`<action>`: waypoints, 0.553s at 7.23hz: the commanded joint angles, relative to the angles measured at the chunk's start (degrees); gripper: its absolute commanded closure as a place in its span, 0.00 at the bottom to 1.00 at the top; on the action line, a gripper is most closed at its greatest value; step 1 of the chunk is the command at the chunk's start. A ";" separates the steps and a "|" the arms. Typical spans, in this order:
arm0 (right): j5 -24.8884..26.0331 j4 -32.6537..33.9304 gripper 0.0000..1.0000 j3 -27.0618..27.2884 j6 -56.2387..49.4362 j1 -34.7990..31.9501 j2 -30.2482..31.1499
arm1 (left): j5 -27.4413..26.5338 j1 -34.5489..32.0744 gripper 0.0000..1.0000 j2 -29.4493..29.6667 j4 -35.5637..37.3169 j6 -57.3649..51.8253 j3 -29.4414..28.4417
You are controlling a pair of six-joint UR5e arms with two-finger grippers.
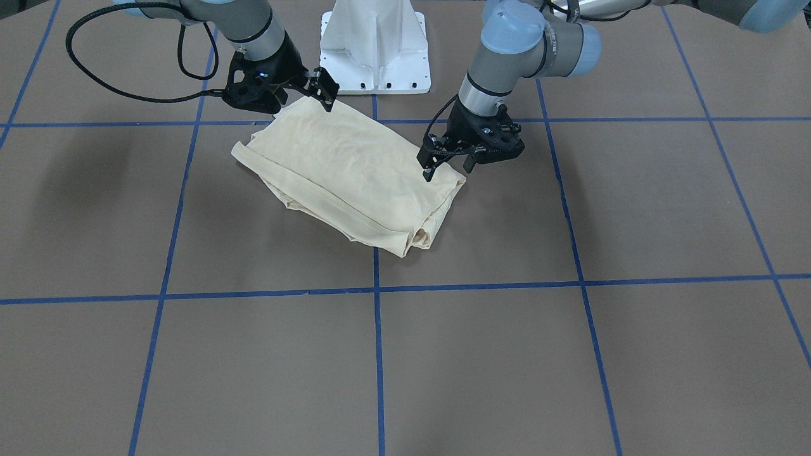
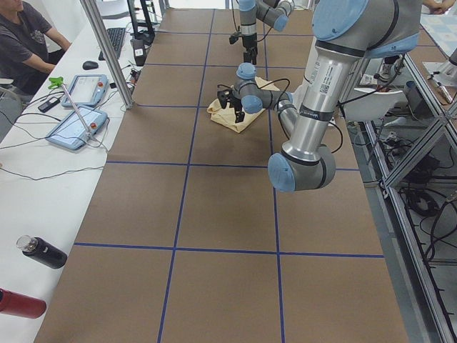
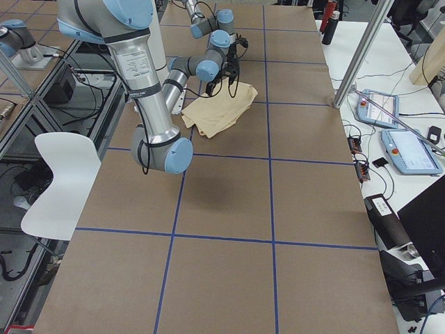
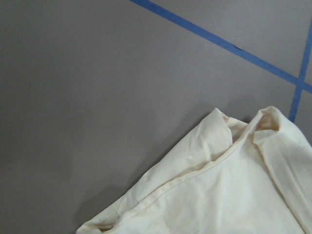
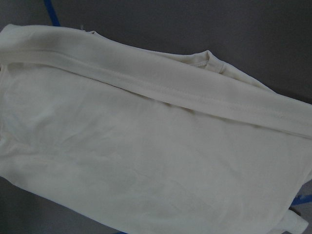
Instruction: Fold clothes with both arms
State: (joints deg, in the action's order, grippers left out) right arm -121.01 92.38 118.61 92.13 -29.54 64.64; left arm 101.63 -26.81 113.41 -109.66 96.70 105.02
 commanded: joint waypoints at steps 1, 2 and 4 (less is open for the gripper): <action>0.78 0.00 0.00 -0.05 -0.02 -0.08 -0.12 | -0.29 0.70 0.00 -1.35 -2.40 0.42 -1.21; 0.87 0.00 0.00 -0.22 -0.02 -0.17 -0.12 | -0.29 1.93 0.00 -1.00 -2.31 0.51 -2.96; 0.87 0.00 0.00 -0.40 0.06 -0.17 -0.39 | -0.20 2.20 0.01 -0.65 -2.05 0.25 -4.73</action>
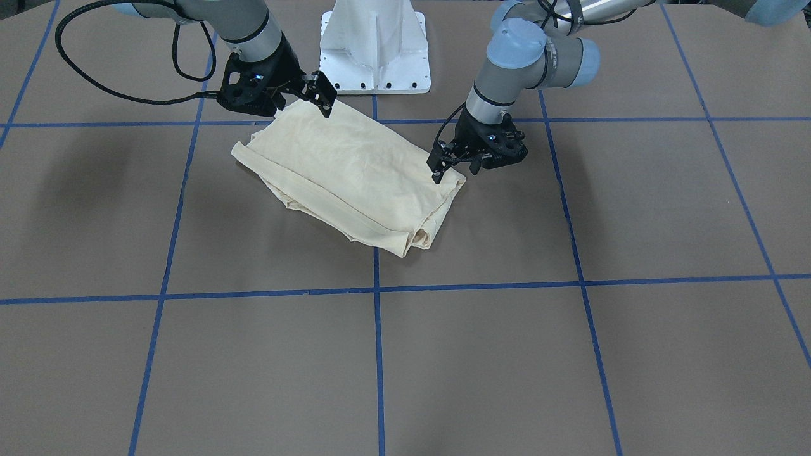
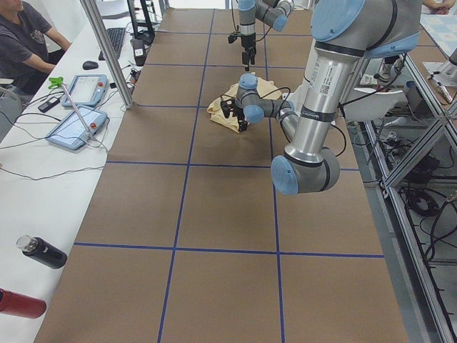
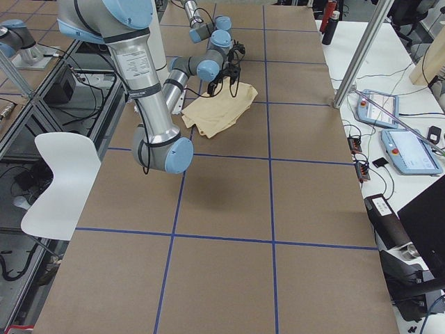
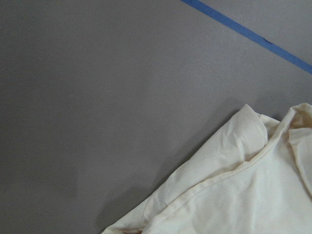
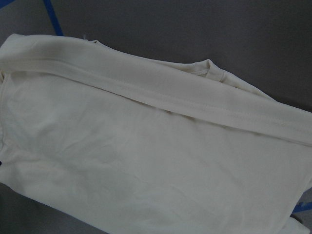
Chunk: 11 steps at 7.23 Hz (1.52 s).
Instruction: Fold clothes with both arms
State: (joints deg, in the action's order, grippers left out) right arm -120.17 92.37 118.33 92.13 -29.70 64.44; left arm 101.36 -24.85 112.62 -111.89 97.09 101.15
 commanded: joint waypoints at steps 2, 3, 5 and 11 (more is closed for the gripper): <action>0.03 0.00 0.00 -0.29 0.07 -0.01 -0.28 | 0.15 0.33 0.04 0.23 0.45 -0.15 -0.70; 0.03 0.09 0.00 -0.38 0.24 -0.01 -0.54 | 0.15 0.33 0.11 0.14 0.53 -0.15 -0.61; 0.20 0.18 0.00 -0.38 0.25 -0.10 -0.54 | 0.15 0.33 0.30 0.23 0.62 -0.15 -0.61; 0.29 0.18 0.00 -0.56 0.16 -0.27 -0.46 | 0.24 0.41 0.30 0.14 0.62 -0.33 -0.87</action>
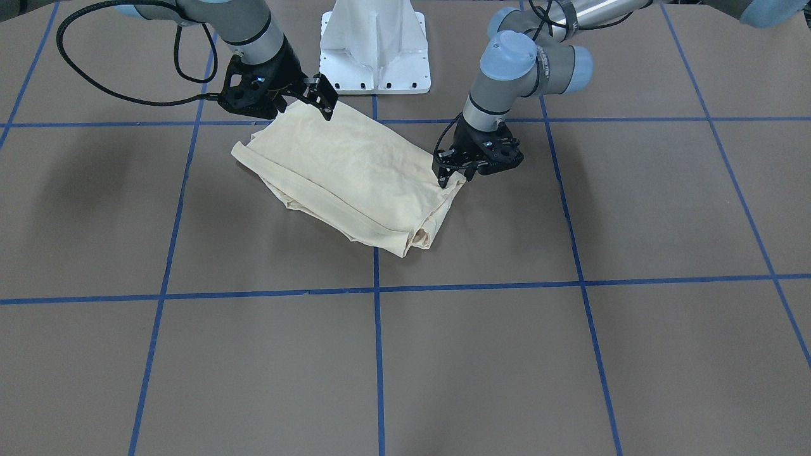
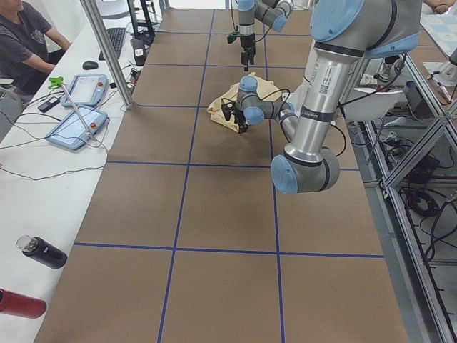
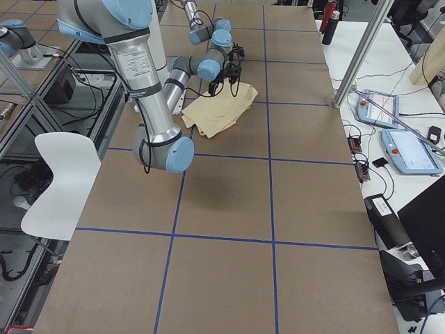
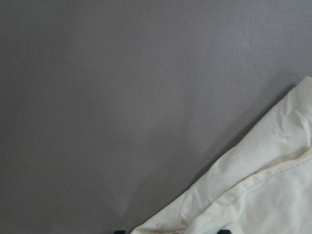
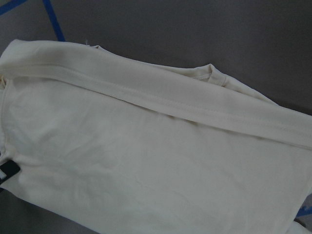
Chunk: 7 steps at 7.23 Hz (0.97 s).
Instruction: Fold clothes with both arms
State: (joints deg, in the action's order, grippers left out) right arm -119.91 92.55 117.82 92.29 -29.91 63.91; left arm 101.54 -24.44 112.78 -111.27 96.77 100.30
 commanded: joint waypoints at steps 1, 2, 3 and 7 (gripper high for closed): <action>0.02 0.00 0.00 -0.04 0.00 -0.14 0.07 | 0.07 0.01 0.33 -0.02 0.00 0.00 -0.02; -0.06 0.00 0.00 -0.04 0.00 -0.15 -0.01 | 0.07 0.01 0.40 -0.02 0.00 0.00 -0.02; -0.06 0.00 0.00 -0.04 0.00 -0.23 0.07 | 0.07 0.01 0.52 0.07 0.00 0.00 0.07; -0.06 0.00 0.00 -0.04 0.00 -0.76 0.16 | 0.24 0.01 1.00 0.85 0.00 0.52 0.50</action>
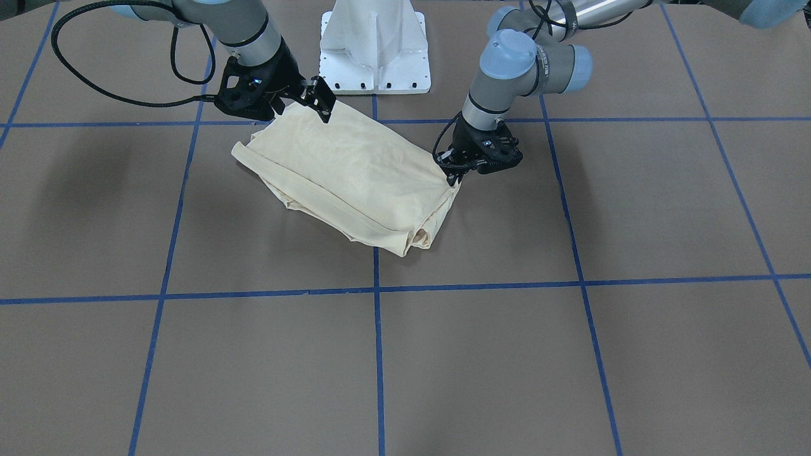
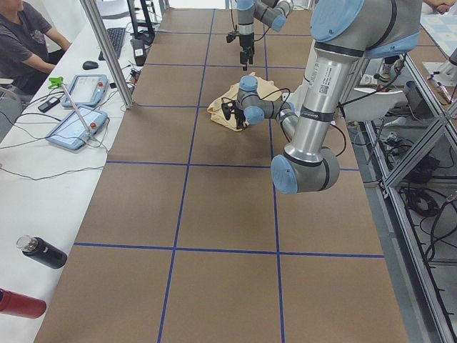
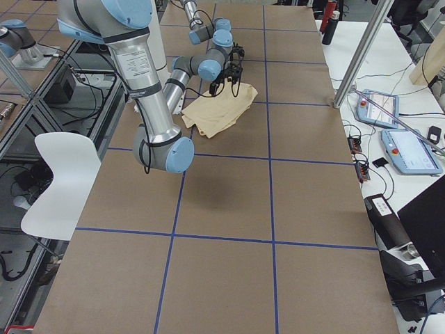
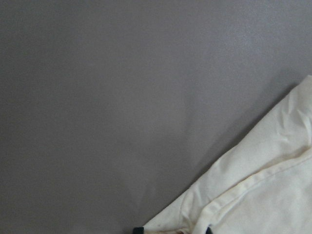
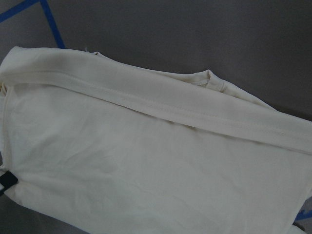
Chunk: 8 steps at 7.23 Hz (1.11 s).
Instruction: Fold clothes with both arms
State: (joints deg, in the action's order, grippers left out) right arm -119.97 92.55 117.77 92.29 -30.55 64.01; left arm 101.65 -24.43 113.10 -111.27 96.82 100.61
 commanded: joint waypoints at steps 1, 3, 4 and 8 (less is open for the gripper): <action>0.09 0.00 0.00 0.09 0.00 -0.39 0.33 | 0.30 0.00 1.00 1.15 0.09 2.13 0.28; -0.09 0.00 0.00 0.70 -0.09 -1.00 0.50 | 0.21 -0.96 1.00 2.99 1.92 3.81 -0.07; -0.09 0.00 0.00 1.05 -0.09 -1.01 0.33 | 0.12 -2.53 1.00 3.70 2.54 3.82 -0.24; 0.00 0.00 0.00 0.88 -0.09 -1.53 0.51 | 0.12 -9.65 1.00 10.02 1.76 3.03 -9.81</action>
State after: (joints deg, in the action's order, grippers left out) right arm -120.00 92.55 118.74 92.20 -32.03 64.54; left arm 101.78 -32.13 121.30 -109.17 100.04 93.16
